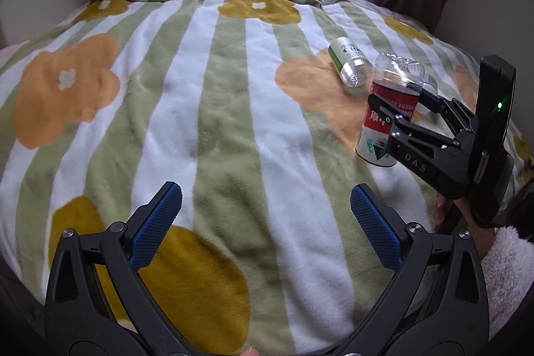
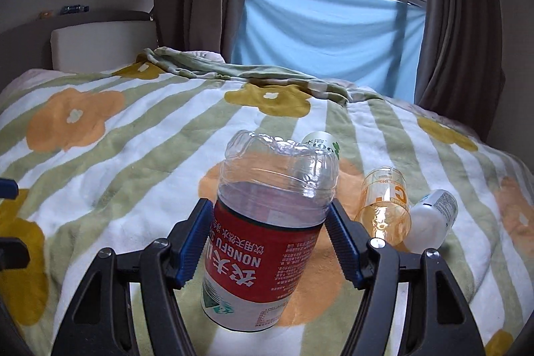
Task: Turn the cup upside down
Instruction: 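Rotate the held bottle with the right tool so its cap points down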
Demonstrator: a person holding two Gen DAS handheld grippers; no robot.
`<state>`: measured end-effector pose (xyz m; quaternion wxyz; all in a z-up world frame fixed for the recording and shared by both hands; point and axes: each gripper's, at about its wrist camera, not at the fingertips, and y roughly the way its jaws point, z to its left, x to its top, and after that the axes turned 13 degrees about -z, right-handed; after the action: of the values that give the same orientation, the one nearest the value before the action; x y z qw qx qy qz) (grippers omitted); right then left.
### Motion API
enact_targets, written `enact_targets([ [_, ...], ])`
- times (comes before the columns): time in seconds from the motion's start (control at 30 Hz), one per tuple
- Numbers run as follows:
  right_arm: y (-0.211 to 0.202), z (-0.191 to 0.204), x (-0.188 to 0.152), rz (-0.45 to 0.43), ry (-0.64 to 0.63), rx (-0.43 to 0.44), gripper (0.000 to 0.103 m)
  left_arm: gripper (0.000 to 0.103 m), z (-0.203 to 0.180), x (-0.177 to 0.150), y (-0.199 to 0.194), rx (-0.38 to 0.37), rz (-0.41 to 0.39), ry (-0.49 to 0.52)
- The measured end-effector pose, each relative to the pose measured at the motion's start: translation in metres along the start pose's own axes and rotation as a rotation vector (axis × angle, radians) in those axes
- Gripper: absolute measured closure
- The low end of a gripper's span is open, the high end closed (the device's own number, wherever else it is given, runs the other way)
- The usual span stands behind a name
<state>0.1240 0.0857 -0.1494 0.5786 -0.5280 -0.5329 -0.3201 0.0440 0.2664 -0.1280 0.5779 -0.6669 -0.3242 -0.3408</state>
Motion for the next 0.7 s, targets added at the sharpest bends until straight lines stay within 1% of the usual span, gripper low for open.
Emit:
enact_targets([
  [0.07,-0.001,0.004,-0.005,0.012,-0.039,0.007,0.039,0.002,-0.002,-0.001,0.004,-0.007,0.017,0.004],
  [0.17,-0.008,0.001,-0.008,0.024,-0.048,0.028,0.039,0.002,-0.005,-0.002,0.007,-0.01,0.027,0.012],
  [0.2,-0.01,0.0,-0.008,0.03,-0.046,0.036,0.039,0.002,-0.007,-0.002,0.007,-0.012,0.028,0.014],
  [0.37,-0.016,-0.009,-0.006,0.116,-0.024,0.081,0.039,0.002,-0.015,0.0,0.003,-0.01,0.024,0.036],
  [0.5,-0.022,-0.011,-0.004,0.144,-0.005,0.107,0.039,0.002,-0.016,0.001,0.0,-0.015,0.027,0.024],
  [0.7,-0.02,-0.008,-0.004,0.171,0.007,0.096,0.039,0.002,-0.018,0.001,-0.003,-0.003,0.023,0.028],
])
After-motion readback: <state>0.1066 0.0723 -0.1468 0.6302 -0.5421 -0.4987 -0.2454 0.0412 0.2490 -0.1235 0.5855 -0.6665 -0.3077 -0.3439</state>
